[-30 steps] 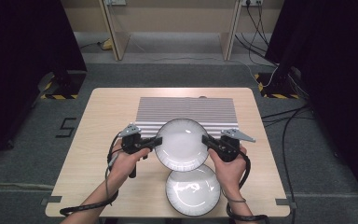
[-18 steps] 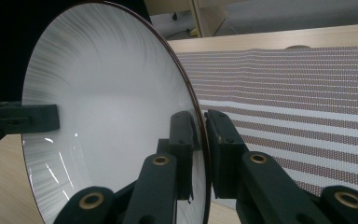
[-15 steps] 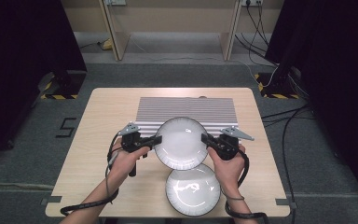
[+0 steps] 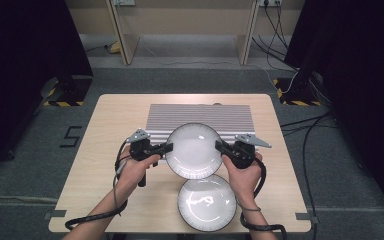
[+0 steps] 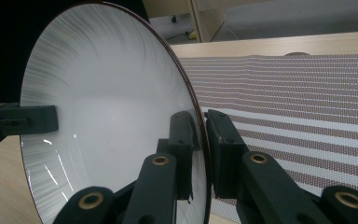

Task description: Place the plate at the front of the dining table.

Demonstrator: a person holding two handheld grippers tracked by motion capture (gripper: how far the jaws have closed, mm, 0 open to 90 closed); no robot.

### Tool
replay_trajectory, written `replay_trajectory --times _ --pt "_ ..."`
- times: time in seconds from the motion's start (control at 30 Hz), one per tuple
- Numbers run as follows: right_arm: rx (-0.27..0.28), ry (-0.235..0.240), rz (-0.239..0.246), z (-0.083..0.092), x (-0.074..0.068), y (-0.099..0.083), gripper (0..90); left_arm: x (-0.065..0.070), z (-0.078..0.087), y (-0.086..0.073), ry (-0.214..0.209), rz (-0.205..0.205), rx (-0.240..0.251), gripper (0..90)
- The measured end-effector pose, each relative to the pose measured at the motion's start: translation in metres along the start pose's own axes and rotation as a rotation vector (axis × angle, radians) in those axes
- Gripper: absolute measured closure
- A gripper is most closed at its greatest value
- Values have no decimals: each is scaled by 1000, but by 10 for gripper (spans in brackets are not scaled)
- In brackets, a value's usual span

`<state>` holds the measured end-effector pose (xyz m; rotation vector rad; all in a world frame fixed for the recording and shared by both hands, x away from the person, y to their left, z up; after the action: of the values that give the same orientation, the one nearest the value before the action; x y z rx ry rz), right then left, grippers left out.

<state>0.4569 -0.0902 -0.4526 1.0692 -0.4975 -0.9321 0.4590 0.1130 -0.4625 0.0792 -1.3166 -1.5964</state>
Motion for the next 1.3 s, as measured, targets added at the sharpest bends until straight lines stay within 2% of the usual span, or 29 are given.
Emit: replay_trajectory --times 0.33,0.37,1.3 --pt "5 -8 4 -5 4 4 808 -3 -4 6 9 -1 4 832" --pt "9 -6 -7 -7 4 5 807 -4 -5 7 11 1 3 832" --pt "-20 -20 2 -32 16 6 806 -22 -22 15 39 26 -8 830"
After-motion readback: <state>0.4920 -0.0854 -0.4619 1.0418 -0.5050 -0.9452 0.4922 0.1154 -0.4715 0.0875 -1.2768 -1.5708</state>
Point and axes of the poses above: each handheld gripper's, and its own axes: z roughly backward along the jaws, y roughly out of its top, x roughly to its right, the point moved 9 cm from there along -z, roughly forward along the jaws, and after that the axes turned 13 degrees about z, right-handed, at the moved point
